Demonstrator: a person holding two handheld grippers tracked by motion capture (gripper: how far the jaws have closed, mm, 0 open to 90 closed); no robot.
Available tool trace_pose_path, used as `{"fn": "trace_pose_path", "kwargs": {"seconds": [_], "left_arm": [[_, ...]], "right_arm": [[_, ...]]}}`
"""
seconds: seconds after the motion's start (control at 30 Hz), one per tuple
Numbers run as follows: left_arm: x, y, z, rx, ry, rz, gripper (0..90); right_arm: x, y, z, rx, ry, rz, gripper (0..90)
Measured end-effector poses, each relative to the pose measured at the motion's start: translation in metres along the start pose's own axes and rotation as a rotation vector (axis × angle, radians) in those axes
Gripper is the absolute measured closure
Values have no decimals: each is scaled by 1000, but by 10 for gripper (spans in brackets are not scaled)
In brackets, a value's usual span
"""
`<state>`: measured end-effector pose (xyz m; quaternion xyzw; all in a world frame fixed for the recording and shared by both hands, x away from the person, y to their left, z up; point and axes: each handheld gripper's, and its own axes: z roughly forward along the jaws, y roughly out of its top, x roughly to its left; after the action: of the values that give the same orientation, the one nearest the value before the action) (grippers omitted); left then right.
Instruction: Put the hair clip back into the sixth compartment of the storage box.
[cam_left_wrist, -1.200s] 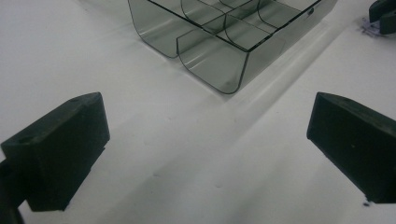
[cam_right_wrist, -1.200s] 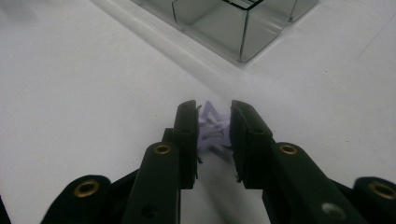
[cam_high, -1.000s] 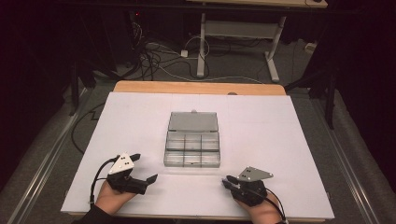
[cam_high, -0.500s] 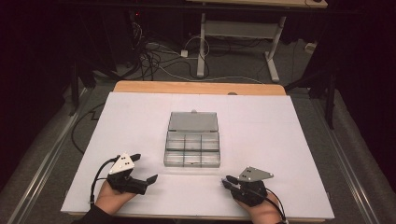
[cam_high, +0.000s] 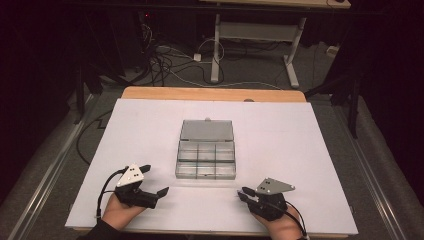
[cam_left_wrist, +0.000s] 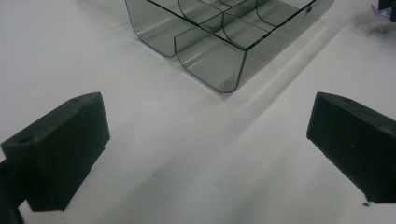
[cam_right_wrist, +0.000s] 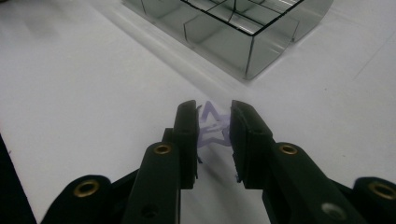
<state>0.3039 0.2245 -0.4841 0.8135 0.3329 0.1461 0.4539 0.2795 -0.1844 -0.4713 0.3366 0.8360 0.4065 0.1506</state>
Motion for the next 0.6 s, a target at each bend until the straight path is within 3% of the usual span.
{"fn": "trace_pose_path", "kwargs": {"seconds": [0.6], "left_arm": [[0,0,0,1,-1,0,0]], "right_arm": [[-1,9,-8,-33,-3,2,740]]}}
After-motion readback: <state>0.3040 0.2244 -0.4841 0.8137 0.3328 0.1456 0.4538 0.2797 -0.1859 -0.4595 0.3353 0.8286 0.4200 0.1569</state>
